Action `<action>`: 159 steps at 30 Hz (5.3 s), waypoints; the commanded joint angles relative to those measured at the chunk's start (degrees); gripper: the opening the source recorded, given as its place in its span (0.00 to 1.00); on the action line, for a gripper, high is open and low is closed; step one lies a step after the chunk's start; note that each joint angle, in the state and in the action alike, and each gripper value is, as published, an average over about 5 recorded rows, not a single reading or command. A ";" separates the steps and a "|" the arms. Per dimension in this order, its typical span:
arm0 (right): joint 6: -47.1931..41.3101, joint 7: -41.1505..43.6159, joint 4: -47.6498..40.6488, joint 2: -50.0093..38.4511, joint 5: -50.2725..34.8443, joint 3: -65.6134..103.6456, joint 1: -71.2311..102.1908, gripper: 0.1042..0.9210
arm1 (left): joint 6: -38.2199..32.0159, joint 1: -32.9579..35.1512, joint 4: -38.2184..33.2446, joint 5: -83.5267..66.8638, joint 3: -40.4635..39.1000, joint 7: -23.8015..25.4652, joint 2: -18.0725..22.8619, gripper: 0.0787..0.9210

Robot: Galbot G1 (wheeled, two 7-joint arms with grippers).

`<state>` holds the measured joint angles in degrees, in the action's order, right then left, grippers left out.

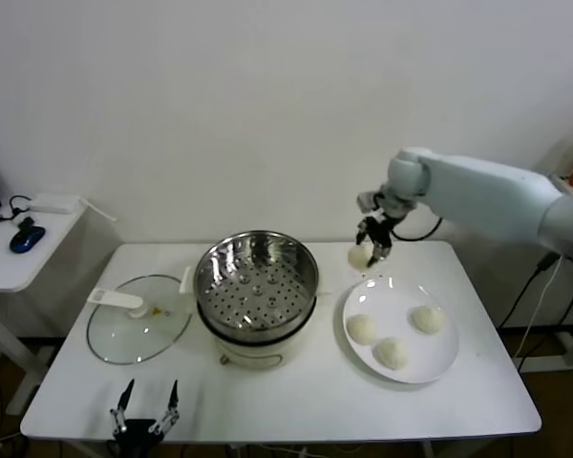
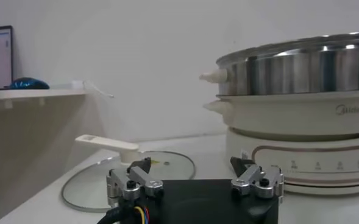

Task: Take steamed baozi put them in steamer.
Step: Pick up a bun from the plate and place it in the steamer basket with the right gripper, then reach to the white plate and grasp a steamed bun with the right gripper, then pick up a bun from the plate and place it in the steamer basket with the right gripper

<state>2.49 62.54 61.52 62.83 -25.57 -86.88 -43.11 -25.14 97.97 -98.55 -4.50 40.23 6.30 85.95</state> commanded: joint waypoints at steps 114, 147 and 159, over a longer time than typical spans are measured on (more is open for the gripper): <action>-26.16 -28.91 10.29 -7.49 -14.75 -8.16 19.40 0.88 | -1.10 -0.83 3.14 2.74 1.52 -0.33 -0.04 0.88; -29.25 -18.20 31.23 -6.41 -36.14 -24.84 -25.28 0.58 | -1.18 -0.75 1.60 3.32 0.98 -0.23 -0.55 0.88; -35.09 -18.28 24.24 7.12 -46.45 -11.24 -23.55 0.59 | -1.33 -0.11 0.26 3.49 0.57 -0.10 -1.54 0.88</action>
<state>-29.75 42.82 87.58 61.49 -64.46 -103.87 -62.08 -26.46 97.70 -97.83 -1.02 40.81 6.16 84.65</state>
